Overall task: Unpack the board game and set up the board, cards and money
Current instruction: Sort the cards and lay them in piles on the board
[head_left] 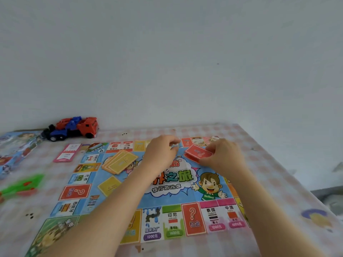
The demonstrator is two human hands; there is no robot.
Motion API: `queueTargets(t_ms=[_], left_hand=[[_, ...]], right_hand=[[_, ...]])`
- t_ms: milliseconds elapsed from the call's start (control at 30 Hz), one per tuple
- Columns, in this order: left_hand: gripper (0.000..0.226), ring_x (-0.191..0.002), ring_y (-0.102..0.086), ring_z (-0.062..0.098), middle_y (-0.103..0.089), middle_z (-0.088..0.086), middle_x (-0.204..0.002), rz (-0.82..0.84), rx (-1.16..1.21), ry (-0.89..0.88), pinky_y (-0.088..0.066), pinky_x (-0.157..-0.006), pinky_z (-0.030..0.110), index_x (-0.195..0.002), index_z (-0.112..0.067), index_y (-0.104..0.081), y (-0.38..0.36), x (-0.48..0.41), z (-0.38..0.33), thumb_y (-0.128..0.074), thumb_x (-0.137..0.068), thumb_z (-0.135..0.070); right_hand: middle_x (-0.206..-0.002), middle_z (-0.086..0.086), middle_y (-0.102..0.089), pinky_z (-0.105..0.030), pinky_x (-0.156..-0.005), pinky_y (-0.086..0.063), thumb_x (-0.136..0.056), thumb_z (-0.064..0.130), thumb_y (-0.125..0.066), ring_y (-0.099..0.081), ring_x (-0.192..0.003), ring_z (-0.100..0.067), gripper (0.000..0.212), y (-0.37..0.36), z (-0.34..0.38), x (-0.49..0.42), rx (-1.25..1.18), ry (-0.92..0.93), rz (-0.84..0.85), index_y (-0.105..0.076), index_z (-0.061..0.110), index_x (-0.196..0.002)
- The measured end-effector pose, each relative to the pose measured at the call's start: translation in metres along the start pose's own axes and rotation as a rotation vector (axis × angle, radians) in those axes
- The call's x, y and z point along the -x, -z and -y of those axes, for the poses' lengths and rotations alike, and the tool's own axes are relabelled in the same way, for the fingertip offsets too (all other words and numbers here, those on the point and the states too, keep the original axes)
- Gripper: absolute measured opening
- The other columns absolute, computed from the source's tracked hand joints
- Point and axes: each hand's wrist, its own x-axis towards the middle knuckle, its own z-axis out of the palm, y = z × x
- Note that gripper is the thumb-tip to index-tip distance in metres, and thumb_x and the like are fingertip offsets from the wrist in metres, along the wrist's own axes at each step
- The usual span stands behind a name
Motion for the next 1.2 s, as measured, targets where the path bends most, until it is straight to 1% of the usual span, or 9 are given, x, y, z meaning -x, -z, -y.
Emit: queueTargets(t_ms=[67, 133, 200, 400, 567, 733, 867, 967, 1200], left_hand=[[0.033, -0.113, -0.057, 0.009, -0.064, -0.005, -0.124, 0.056, -0.028, -0.007, -0.040, -0.095, 0.024, -0.124, -0.021, -0.062, -0.0036, -0.0017, 0.0008, -0.056, -0.092, -0.013], [0.033, -0.111, -0.058, 0.009, -0.064, -0.005, -0.123, 0.102, -0.032, -0.019, -0.041, -0.094, 0.022, -0.123, -0.021, -0.062, -0.0053, -0.0033, 0.0008, -0.055, -0.092, -0.011], [0.032, -0.109, -0.058, 0.008, -0.065, -0.004, -0.121, 0.138, -0.031, -0.034, -0.041, -0.091, 0.021, -0.122, -0.020, -0.063, -0.0061, -0.0046, 0.0006, -0.056, -0.092, -0.010], [0.035, -0.106, -0.060, 0.008, -0.067, -0.004, -0.117, 0.183, -0.024, -0.054, -0.042, -0.086, 0.017, -0.123, -0.019, -0.062, -0.0104, -0.0071, -0.0002, -0.055, -0.092, -0.007], [0.036, -0.111, -0.058, 0.013, -0.064, -0.003, -0.124, 0.202, -0.125, -0.098, -0.046, -0.093, 0.027, -0.122, -0.024, -0.063, -0.0098, -0.0060, 0.0012, -0.050, -0.093, -0.008], [0.039, -0.115, -0.056, 0.020, -0.061, 0.001, -0.129, 0.245, -0.292, -0.123, -0.046, -0.096, 0.034, -0.125, -0.028, -0.061, -0.0116, -0.0083, 0.0003, -0.044, -0.095, -0.010], [0.042, -0.117, -0.054, 0.022, -0.060, 0.002, -0.131, 0.259, -0.340, -0.134, -0.046, -0.097, 0.037, -0.128, -0.028, -0.059, -0.0107, -0.0076, -0.0015, -0.045, -0.094, -0.008], [0.044, -0.115, -0.054, 0.022, -0.060, 0.002, -0.129, 0.263, -0.355, -0.138, -0.047, -0.096, 0.037, -0.129, -0.028, -0.058, -0.0102, -0.0067, -0.0022, -0.045, -0.093, -0.007], [0.044, -0.112, -0.055, 0.022, -0.061, 0.001, -0.126, 0.253, -0.355, -0.145, -0.047, -0.092, 0.033, -0.129, -0.028, -0.058, -0.0112, -0.0058, -0.0027, -0.046, -0.093, -0.007]], right_hand=[[-0.073, 0.001, -0.063, -0.025, -0.048, -0.040, -0.074, 0.036, -0.071, -0.056, -0.066, -0.014, 0.023, -0.0001, -0.0027, -0.0015, 0.039, -0.003, 0.045, -0.070, 0.014, -0.079], [-0.083, 0.000, -0.068, -0.030, -0.058, -0.051, -0.073, 0.036, -0.072, -0.060, -0.072, -0.014, 0.026, -0.0012, -0.0044, -0.0024, 0.044, 0.003, 0.055, -0.073, 0.014, -0.085], [-0.087, 0.000, -0.070, -0.033, -0.065, -0.055, -0.072, 0.037, -0.073, -0.061, -0.076, -0.014, 0.028, -0.0025, -0.0040, -0.0026, 0.038, 0.005, 0.060, -0.074, 0.015, -0.089], [-0.090, 0.001, -0.069, -0.026, -0.055, -0.047, -0.071, 0.045, -0.075, -0.057, -0.079, -0.012, 0.034, -0.0037, -0.0049, -0.0046, 0.025, 0.017, 0.088, -0.074, 0.019, -0.093], [-0.089, 0.000, -0.069, -0.023, -0.052, -0.040, -0.073, 0.045, -0.074, -0.055, -0.079, -0.013, 0.037, -0.0012, -0.0032, -0.0055, 0.055, 0.036, 0.130, -0.074, 0.018, -0.097], [-0.097, -0.003, -0.070, -0.031, -0.068, -0.053, -0.075, 0.044, -0.074, -0.059, -0.082, -0.015, 0.040, 0.0010, -0.0019, -0.0045, 0.072, 0.039, 0.131, -0.073, 0.016, -0.104], [-0.097, -0.004, -0.070, -0.033, -0.074, -0.054, -0.076, 0.043, -0.073, -0.060, -0.086, -0.016, 0.041, 0.0017, -0.0012, -0.0036, 0.082, 0.044, 0.129, -0.073, 0.014, -0.104], [-0.106, -0.005, -0.069, -0.037, -0.082, -0.056, -0.073, 0.047, -0.075, -0.060, -0.094, -0.018, 0.049, 0.0029, 0.0003, -0.0013, 0.070, 0.037, 0.130, -0.071, 0.013, -0.108], [-0.114, -0.006, -0.066, -0.035, -0.083, -0.054, -0.072, 0.047, -0.076, -0.059, -0.100, -0.019, 0.055, 0.0028, 0.0029, 0.0027, 0.041, 0.025, 0.084, -0.068, 0.012, -0.114]])
